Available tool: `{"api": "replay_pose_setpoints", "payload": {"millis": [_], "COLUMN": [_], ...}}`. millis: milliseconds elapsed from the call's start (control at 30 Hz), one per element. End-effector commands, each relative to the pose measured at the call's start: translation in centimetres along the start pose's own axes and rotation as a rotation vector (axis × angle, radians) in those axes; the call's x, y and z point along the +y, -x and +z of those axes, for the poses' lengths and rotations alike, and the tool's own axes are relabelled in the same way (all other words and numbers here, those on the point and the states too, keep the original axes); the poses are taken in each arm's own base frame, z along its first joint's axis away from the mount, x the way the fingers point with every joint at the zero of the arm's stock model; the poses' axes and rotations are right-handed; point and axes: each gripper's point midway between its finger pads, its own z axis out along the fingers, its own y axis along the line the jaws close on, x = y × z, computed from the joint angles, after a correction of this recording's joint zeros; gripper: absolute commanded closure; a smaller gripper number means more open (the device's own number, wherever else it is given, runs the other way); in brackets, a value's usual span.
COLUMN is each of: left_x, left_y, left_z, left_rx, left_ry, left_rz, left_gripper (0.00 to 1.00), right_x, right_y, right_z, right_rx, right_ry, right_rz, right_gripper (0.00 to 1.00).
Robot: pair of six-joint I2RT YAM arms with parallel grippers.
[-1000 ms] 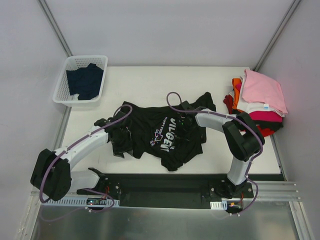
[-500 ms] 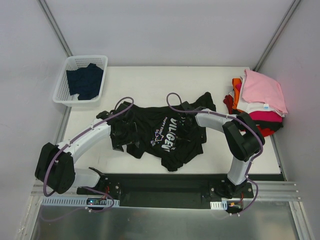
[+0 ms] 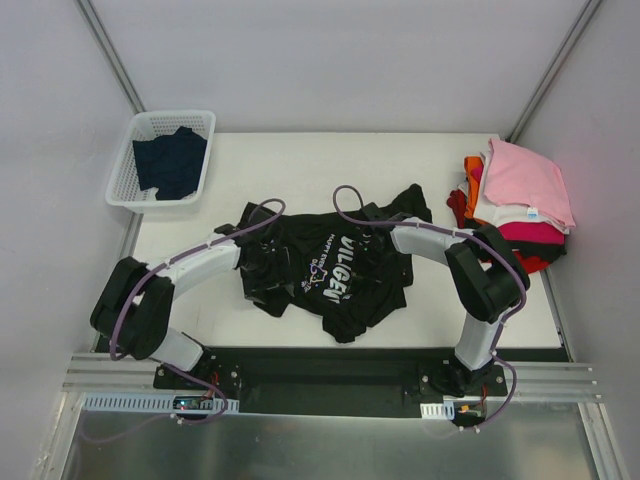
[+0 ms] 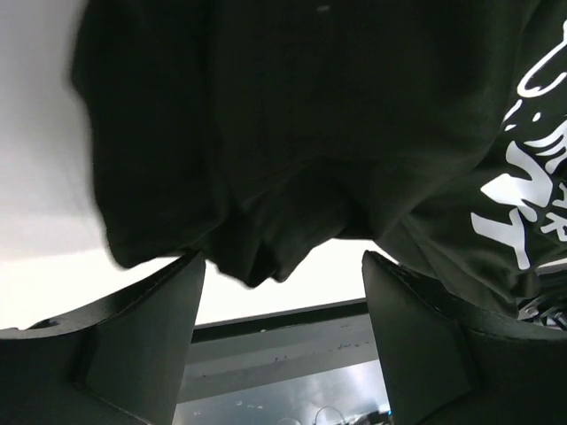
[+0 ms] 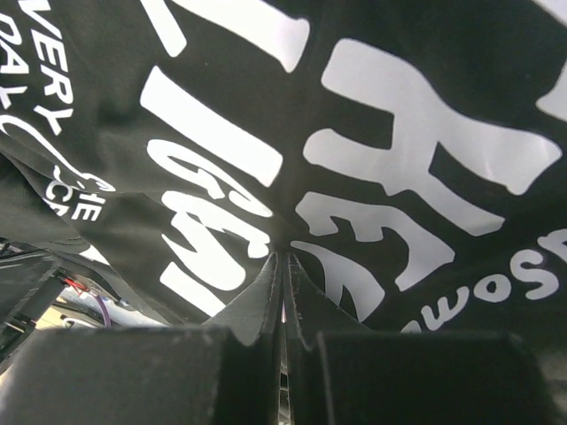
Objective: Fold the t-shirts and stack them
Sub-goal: Flatten out the tshirt
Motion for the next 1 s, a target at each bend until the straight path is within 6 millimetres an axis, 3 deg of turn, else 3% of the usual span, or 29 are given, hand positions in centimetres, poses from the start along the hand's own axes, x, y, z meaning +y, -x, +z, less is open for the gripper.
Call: {"api": "replay_pose_setpoints", "payload": {"millis": [0,267,300,333,400,433,500,767,967], "left_x": [-2.4,-1.8,-1.6,-1.6,-1.0,-0.9,-0.6,-1.0,-1.5], "left_y": [0.6,0.1,-0.1,-0.2,-0.5,-0.5,-0.8,-1.3,-2.3], "left_z": [0.6,1.2,1.3,1.1,1.3,1.1,1.3,0.8,-2.2], "left_rx": [0.011,0.028,0.033,0.028,0.029,0.023,0.028,0.035,0.036], "left_ry": [-0.050,-0.028,-0.026,-0.029,-0.015,-0.016,-0.010,-0.036,-0.075], "left_rz": [0.066,0.064,0.063,0.059,0.049,0.041,0.037,0.038,0.051], "left_gripper": [0.29,0.31,0.36,0.53,0.73,0.88,0.94,1.00,0.97], "right_x": [0.2,-0.4,-0.4,-0.4,-0.4,-0.4,-0.1,-0.1,-0.4], "right_y": [-0.3,-0.7,-0.7,-0.7,-0.5,-0.5,-0.3,-0.1,-0.3], "right_z": [-1.0,-0.9,-0.8,-0.8,-0.7,-0.5,-0.5,-0.2,-0.1], "right_rx": [-0.008,0.002,0.003,0.004,0.005,0.010,0.011,0.017,0.019], "right_ry": [-0.006,-0.021,-0.022,-0.022,-0.023,-0.023,-0.018,-0.025,-0.032], "right_rz": [-0.016,-0.017,-0.016,-0.015,-0.016,-0.014,-0.015,-0.012,-0.008], "right_gripper": [0.99,0.99,0.99,0.99,0.99,0.99,0.99,0.99,0.99]}}
